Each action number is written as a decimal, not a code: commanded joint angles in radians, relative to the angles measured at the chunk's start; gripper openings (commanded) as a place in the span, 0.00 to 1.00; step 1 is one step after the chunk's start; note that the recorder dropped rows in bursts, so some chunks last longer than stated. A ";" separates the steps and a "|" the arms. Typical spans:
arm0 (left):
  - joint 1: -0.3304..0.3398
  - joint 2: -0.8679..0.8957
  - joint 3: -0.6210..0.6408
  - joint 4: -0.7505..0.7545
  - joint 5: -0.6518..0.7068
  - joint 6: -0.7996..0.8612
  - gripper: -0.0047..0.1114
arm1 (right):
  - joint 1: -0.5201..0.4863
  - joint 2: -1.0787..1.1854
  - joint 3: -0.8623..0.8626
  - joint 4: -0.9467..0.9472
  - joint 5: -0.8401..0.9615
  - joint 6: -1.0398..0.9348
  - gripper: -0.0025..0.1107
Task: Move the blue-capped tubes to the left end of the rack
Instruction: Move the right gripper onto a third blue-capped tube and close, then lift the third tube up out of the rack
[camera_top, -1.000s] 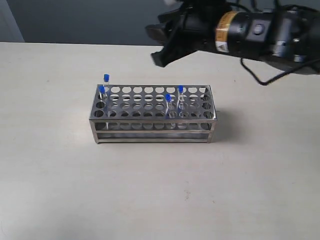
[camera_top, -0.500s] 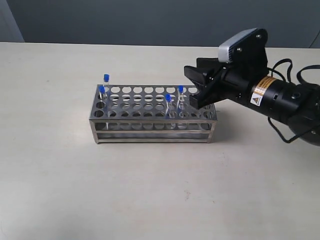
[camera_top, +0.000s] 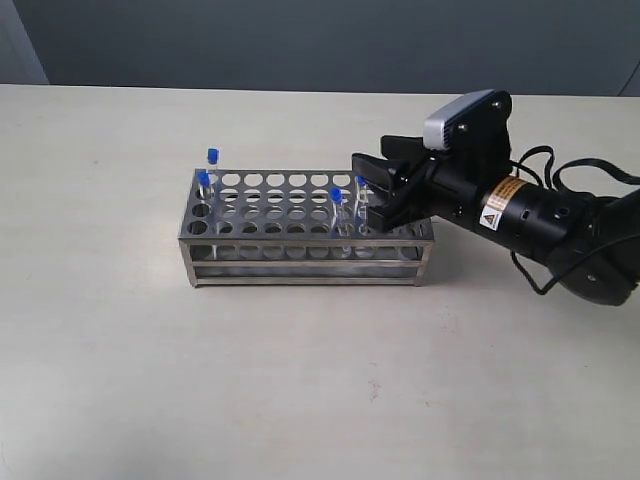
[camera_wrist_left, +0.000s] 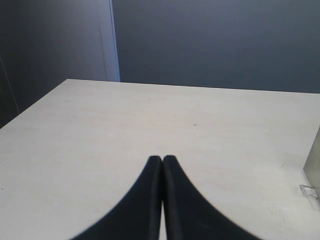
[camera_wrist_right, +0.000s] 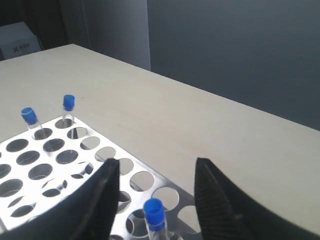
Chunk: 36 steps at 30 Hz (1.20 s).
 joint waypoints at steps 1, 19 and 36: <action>-0.007 -0.004 0.003 -0.004 -0.003 -0.003 0.04 | -0.006 0.041 -0.052 0.002 0.027 -0.005 0.44; -0.007 -0.004 0.003 -0.004 -0.003 -0.003 0.04 | -0.002 0.143 -0.102 -0.046 0.051 0.076 0.44; -0.007 -0.004 0.003 -0.004 -0.003 -0.003 0.04 | -0.002 -0.016 -0.102 -0.060 0.123 0.125 0.02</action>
